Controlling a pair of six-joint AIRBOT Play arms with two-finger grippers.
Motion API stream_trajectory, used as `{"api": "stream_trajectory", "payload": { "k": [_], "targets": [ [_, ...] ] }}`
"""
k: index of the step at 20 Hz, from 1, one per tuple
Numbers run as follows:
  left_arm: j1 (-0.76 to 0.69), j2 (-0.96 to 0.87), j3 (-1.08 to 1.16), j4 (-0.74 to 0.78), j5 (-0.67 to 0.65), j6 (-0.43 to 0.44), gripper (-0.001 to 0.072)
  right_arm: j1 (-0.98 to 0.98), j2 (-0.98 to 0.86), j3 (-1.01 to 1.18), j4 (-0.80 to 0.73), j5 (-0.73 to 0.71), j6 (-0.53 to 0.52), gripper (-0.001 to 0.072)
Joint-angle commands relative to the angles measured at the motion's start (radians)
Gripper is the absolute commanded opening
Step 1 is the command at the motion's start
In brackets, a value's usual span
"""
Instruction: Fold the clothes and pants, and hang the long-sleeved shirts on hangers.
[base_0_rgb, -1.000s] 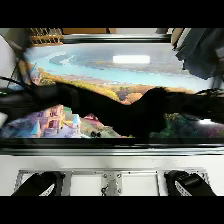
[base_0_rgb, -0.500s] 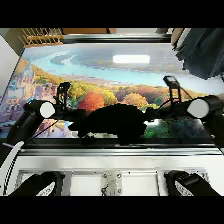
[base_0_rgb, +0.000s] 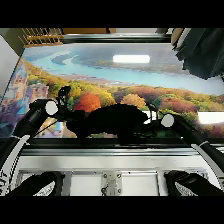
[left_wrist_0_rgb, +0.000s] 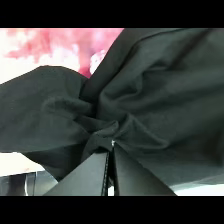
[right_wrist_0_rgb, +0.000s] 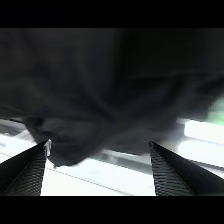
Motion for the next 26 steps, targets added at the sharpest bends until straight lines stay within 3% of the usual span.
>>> {"api": "stream_trajectory", "payload": {
  "k": [1, 3, 4, 7, 10, 12, 18, 22, 26],
  "targets": [
    [0.002, -0.005, 0.0, 0.0, 0.017, 0.003, 0.0012, 0.09, -0.049, -0.028, 0.101, -0.119, 0.001, 0.0527],
    [0.002, -0.004, 0.0, 0.006, 0.016, 0.003, 0.0012, 0.099, -0.047, -0.025, 0.1, -0.111, -0.022, 0.01],
    [0.002, -0.001, 0.005, 0.014, 0.014, 0.007, 0.0012, 0.085, -0.036, -0.022, 0.096, -0.093, -0.055, 0.0017],
    [0.006, 0.073, 0.111, 0.126, -0.014, 0.011, 0.0012, -0.042, 0.073, 0.079, -0.031, 0.092, -0.068, 0.0016],
    [0.039, 0.222, 0.32, 0.129, -0.017, 0.01, 0.0012, -0.209, 0.239, 0.336, -0.224, 0.352, -0.071, 0.0016],
    [0.032, 0.316, 0.461, 0.129, -0.015, 0.01, 0.0012, -0.299, 0.336, 0.537, -0.264, 0.454, -0.097, 0.0016],
    [-0.111, 0.541, 0.639, 0.132, 0.038, 0.006, 0.0011, -0.384, 0.507, 0.91, -0.265, 0.421, -0.062, 0.0016],
    [-0.136, 0.622, 0.648, 0.14, 0.043, -0.018, 0.0011, -0.385, 0.546, 0.933, -0.313, 0.436, -0.01, 0.0016],
    [-0.052, 0.611, 0.648, 0.14, -0.025, -0.019, 0.0012, -0.385, 0.525, 0.932, -0.348, 0.533, 0.026, 0.0016]
  ]
}}
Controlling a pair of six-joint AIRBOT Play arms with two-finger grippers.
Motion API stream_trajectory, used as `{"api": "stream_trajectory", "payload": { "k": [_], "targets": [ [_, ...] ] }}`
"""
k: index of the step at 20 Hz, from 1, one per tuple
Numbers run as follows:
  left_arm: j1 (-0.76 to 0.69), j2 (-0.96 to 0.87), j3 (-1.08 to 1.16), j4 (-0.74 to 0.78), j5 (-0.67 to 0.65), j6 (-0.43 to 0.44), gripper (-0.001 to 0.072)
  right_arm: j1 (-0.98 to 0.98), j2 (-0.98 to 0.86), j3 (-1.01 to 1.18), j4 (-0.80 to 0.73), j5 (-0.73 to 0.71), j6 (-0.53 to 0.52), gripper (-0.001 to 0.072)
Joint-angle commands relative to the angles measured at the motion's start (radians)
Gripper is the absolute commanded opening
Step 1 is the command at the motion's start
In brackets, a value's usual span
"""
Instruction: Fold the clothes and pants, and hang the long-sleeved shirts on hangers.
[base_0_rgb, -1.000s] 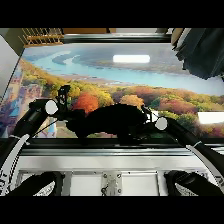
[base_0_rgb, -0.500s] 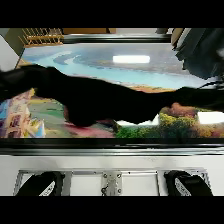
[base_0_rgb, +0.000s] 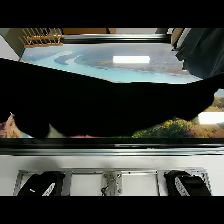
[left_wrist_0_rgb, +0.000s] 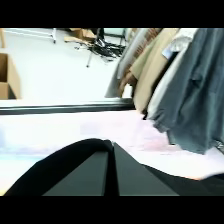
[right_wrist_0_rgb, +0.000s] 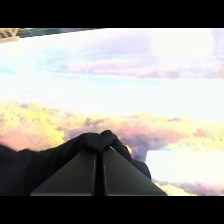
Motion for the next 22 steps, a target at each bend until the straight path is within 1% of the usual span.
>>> {"api": "stream_trajectory", "payload": {
  "k": [1, 2, 4, 6, 8, 9, 11, 12, 13, 14, 15, 16, 18, 19, 20, 22],
  "targets": [
    [0.076, -0.024, 0.005, 0.003, -0.097, -0.007, 0.0012, -0.003, -0.021, 0.009, -0.028, 0.089, 0.045, 0.0016],
    [0.107, -0.059, 0.005, 0.001, -0.147, -0.007, 0.0011, -0.002, -0.04, 0.002, -0.028, 0.119, 0.063, 0.0016],
    [0.156, -0.164, 0.004, -0.006, -0.232, -0.007, 0.0011, -0.002, -0.094, -0.029, -0.028, 0.167, 0.067, 0.0016],
    [0.168, -0.293, 0.004, -0.006, -0.247, 0.005, 0.0011, -0.002, -0.161, -0.087, -0.025, 0.171, 0.067, 0.0016],
    [0.167, -0.449, 0.004, -0.013, -0.194, 0.026, 0.0012, -0.002, -0.254, -0.15, -0.026, 0.131, 0.026, 0.0016],
    [0.167, -0.534, 0.004, -0.037, -0.137, 0.044, 0.0012, -0.002, -0.304, -0.174, -0.026, 0.072, 0.008, 0.0017],
    [0.168, -0.692, 0.018, -0.103, -0.008, 0.087, 0.0012, -0.003, -0.417, -0.183, -0.029, -0.097, -0.005, 0.0018],
    [0.168, -0.774, 0.053, -0.143, 0.028, 0.092, 0.0077, -0.006, -0.47, -0.183, -0.029, -0.202, -0.004, 0.0024],
    [0.17, -0.842, 0.101, -0.174, 0.039, 0.089, 0.0425, -0.013, -0.513, -0.183, -0.029, -0.293, -0.003, 0.0034],
    [0.176, -0.902, 0.158, -0.198, 0.033, 0.088, 0.0705, -0.029, -0.549, -0.181, -0.013, -0.364, 0.002, 0.0192],
    [0.19, -0.953, 0.223, -0.213, 0.003, 0.086, 0.0683, -0.046, -0.573, -0.175, 0.008, -0.402, 0.0, 0.0465],
    [0.209, -0.987, 0.282, -0.216, -0.049, 0.081, 0.0683, -0.068, -0.584, -0.167, 0.021, -0.417, -0.001, 0.0624],
    [0.255, -1.014, 0.36, -0.213, -0.182, 0.083, 0.0683, -0.118, -0.568, -0.166, 0.021, -0.407, -0.001, 0.0622],
    [0.281, -1.007, 0.356, -0.206, -0.236, 0.083, 0.0683, -0.142, -0.549, -0.166, 0.021, -0.368, -0.005, 0.06],
    [0.304, -0.985, 0.314, -0.206, -0.27, 0.083, 0.0683, -0.157, -0.528, -0.168, 0.021, -0.319, -0.025, 0.0578],
    [0.331, -0.903, 0.122, -0.211, -0.275, 0.087, 0.0683, -0.162, -0.473, -0.196, 0.02, -0.231, -0.101, 0.0578]
  ]
}}
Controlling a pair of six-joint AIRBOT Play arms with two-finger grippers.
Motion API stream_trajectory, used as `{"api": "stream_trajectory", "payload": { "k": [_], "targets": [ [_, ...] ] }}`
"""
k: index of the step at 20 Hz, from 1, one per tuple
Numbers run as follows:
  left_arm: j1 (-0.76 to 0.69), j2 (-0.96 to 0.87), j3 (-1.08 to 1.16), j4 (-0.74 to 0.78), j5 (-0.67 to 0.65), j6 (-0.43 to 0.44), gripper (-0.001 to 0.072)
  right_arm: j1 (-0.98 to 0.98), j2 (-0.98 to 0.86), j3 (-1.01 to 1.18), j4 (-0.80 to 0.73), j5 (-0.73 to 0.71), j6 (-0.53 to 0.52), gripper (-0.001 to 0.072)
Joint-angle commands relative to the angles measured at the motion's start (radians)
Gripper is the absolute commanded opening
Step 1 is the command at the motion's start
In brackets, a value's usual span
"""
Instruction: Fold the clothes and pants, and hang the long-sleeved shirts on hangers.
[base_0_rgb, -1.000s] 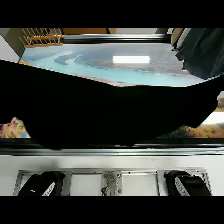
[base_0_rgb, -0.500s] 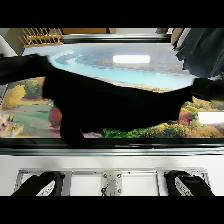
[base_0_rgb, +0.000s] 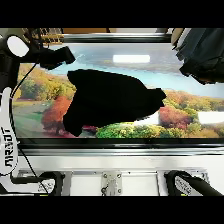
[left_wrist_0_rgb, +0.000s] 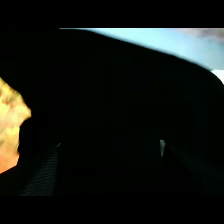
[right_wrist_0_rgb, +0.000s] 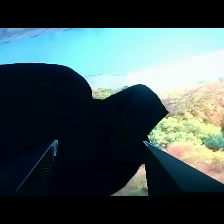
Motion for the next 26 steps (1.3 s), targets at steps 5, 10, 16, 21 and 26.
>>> {"api": "stream_trajectory", "payload": {
  "k": [5, 10, 16, 21, 26],
  "targets": [
    [-0.021, 0.24, -0.792, -0.188, 0.117, 0.0, 0.0683, -0.013, 0.216, -0.238, 0.031, 0.121, -0.083, 0.0578],
    [-0.093, 0.247, -1.142, -0.466, 0.447, -0.025, 0.0683, -0.013, 0.289, -0.384, 0.125, 0.118, -0.084, 0.0578],
    [-0.133, 0.105, -1.054, -0.464, 0.497, -0.037, 0.0683, -0.014, 0.29, -0.397, 0.162, 0.115, -0.084, 0.0578],
    [-0.135, -0.002, -0.926, -0.462, 0.496, -0.053, 0.0682, -0.014, 0.292, -0.397, 0.161, 0.115, -0.084, 0.0578],
    [-0.135, -0.018, -0.86, -0.454, 0.486, -0.05, 0.0012, -0.014, 0.271, -0.413, 0.146, 0.111, -0.082, 0.0578]
  ]
}}
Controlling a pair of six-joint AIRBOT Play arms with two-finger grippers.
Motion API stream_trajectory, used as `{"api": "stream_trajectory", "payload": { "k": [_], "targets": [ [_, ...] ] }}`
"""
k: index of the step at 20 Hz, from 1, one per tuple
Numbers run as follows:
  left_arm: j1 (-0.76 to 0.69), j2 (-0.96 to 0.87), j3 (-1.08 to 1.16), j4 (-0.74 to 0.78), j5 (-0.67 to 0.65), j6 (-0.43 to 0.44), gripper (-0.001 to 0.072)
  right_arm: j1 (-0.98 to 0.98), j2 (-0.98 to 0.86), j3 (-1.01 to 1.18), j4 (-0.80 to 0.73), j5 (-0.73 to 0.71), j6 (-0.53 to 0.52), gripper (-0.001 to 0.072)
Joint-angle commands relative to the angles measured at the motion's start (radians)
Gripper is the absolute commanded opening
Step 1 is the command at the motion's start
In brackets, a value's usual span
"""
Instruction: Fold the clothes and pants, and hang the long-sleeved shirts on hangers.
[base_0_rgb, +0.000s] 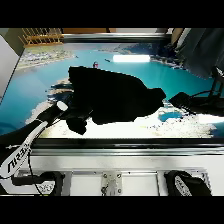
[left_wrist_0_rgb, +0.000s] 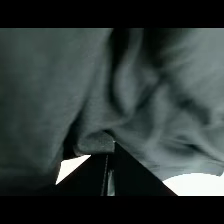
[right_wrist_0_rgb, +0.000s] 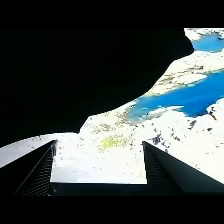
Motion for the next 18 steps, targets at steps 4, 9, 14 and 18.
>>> {"api": "stream_trajectory", "payload": {
  "k": [4, 9, 14, 18],
  "targets": [
    [-0.014, 0.118, -0.029, 0.002, -0.035, 0.068, 0.0012, 0.001, -0.064, -0.142, -0.014, -0.068, 0.043, 0.0578],
    [-0.237, 0.333, -0.131, -0.039, -0.145, 0.102, 0.0011, -0.003, -0.071, -0.171, 0.001, -0.222, 0.043, 0.0578],
    [-0.568, 0.281, 0.105, -0.085, 0.024, 0.103, 0.0012, -0.057, -0.012, -0.022, 0.004, -0.277, 0.06, 0.0578],
    [-0.663, 0.05, 0.398, -0.085, 0.07, 0.103, 0.0012, -0.158, 0.064, 0.078, 0.004, -0.277, 0.057, 0.0578]
  ]
}}
